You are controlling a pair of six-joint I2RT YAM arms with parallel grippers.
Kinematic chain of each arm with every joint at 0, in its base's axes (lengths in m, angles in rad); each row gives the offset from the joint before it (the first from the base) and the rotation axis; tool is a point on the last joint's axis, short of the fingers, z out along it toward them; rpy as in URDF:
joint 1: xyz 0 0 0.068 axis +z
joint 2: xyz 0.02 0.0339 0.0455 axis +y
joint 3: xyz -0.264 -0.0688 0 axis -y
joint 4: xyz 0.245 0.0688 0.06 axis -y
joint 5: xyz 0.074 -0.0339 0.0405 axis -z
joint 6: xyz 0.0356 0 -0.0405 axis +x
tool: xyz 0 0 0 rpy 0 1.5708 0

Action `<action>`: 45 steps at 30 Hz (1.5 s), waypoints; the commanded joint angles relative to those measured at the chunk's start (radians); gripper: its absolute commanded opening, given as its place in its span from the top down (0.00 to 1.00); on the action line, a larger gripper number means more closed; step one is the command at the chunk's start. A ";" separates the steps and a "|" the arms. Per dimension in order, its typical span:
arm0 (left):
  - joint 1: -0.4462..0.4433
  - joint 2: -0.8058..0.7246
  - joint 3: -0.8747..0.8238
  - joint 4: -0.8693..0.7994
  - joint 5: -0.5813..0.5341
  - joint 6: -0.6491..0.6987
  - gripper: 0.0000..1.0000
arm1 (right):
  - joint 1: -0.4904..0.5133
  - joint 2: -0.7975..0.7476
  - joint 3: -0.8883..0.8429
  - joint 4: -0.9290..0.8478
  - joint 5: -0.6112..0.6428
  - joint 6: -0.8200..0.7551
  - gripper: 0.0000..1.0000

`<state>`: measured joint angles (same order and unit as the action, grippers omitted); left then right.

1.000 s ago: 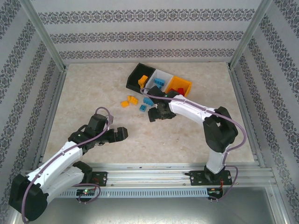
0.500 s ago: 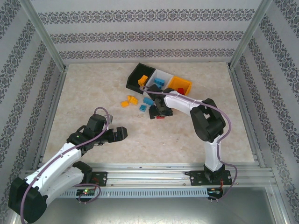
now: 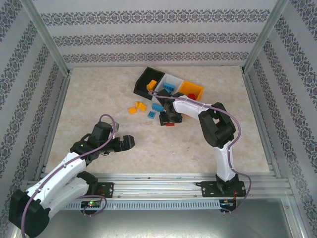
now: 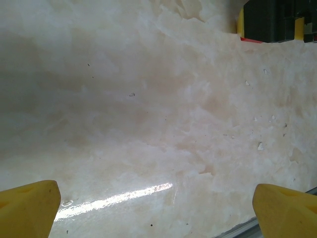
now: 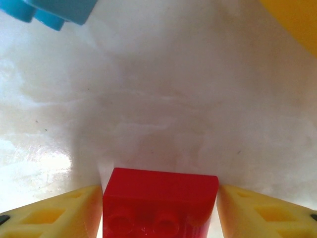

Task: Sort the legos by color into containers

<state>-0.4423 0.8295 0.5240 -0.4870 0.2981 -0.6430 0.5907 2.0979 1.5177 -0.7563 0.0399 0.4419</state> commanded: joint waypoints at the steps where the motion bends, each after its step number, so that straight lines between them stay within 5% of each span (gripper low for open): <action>1: 0.014 -0.002 0.006 -0.028 -0.014 0.010 0.00 | -0.005 0.016 -0.002 -0.003 -0.004 -0.001 0.42; 12: 0.016 -0.024 0.007 -0.036 -0.022 0.009 0.00 | -0.002 -0.052 -0.029 0.010 0.015 0.009 0.54; 28: 0.016 -0.021 0.000 -0.018 -0.014 0.006 0.00 | -0.019 -0.239 0.016 -0.068 0.038 -0.007 0.54; 45: 0.019 0.097 0.051 0.032 0.004 0.035 0.00 | -0.265 -0.125 0.356 -0.199 0.051 -0.135 0.53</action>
<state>-0.4362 0.9180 0.5442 -0.4847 0.2874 -0.6247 0.3546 1.9137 1.8301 -0.9047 0.0750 0.3470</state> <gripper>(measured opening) 0.999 0.469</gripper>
